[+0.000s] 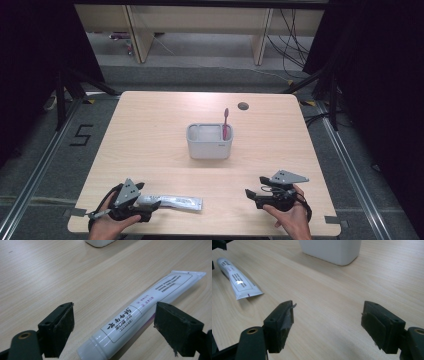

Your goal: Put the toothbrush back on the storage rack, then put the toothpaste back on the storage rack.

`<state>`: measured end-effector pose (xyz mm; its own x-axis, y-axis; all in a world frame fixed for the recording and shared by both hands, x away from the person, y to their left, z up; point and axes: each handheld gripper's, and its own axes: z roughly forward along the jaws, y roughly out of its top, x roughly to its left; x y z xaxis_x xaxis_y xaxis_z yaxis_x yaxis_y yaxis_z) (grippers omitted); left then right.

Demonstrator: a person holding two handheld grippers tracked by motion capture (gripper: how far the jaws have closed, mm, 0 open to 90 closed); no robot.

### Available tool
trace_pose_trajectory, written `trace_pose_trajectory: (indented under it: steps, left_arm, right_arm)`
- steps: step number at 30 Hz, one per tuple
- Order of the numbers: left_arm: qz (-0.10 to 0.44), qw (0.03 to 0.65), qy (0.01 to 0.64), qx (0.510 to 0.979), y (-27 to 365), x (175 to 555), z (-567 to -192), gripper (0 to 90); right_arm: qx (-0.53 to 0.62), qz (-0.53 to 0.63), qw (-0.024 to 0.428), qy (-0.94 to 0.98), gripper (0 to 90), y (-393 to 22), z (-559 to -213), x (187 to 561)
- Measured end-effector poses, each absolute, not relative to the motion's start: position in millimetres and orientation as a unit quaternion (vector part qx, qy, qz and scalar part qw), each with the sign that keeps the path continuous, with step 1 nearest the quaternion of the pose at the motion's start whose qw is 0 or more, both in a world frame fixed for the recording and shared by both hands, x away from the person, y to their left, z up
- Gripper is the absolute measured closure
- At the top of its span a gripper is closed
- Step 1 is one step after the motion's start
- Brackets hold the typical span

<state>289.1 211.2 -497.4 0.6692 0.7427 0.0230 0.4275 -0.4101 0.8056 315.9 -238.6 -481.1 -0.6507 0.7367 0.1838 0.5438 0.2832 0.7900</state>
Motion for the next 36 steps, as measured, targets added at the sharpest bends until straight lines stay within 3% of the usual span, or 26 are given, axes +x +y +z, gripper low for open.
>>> trace_pose_trajectory:
  steps: [7, 13, 16, 17, 22, 23, 26, 30, 33, 36]
  left_arm:
    - [0.193, 0.41, 0.356, 0.817, 211, 289, -497, 16.0]
    - [0.194, 0.404, 0.352, 0.821, 212, 289, -497, 16.0]
    - [0.195, 0.4, 0.35, 0.824, 213, 289, -497, 16.0]
    - [0.195, 0.399, 0.352, 0.824, 213, 289, -497, 16.0]
    - [0.196, 0.408, 0.355, 0.818, 211, 289, -497, 16.0]
    - [0.196, 0.403, 0.349, 0.823, 211, 289, -497, 16.0]
    - [0.195, 0.394, 0.345, 0.829, 210, 289, -495, 16.0]
    - [0.187, 0.396, 0.338, 0.833, 209, 290, -496, 16.2]
    - [0.182, 0.395, 0.334, 0.836, 208, 289, -495, 16.2]
    - [0.181, 0.398, 0.33, 0.837, 205, 289, -496, 16.2]
  right_arm:
    - [0.39, 0.435, 0.121, 0.802, 25.5, -241, -485, 309]
    - [0.403, 0.433, 0.101, 0.8, 24.2, -242, -485, 295]
    - [0.39, 0.423, 0.118, 0.809, 24.0, -245, -487, 292]
    - [0.398, 0.421, 0.1, 0.809, 24.1, -244, -487, 289]
    - [0.404, 0.417, 0.099, 0.808, 24.1, -247, -488, 284]
    - [0.39, 0.414, 0.118, 0.814, 24.1, -249, -488, 286]
    - [0.402, 0.413, 0.105, 0.811, 24.2, -249, -488, 283]
    - [0.394, 0.407, 0.124, 0.815, 24.4, -252, -489, 285]
    - [0.404, 0.412, 0.1, 0.811, 24.4, -252, -489, 283]
    - [0.395, 0.407, 0.121, 0.815, 24.6, -254, -490, 284]
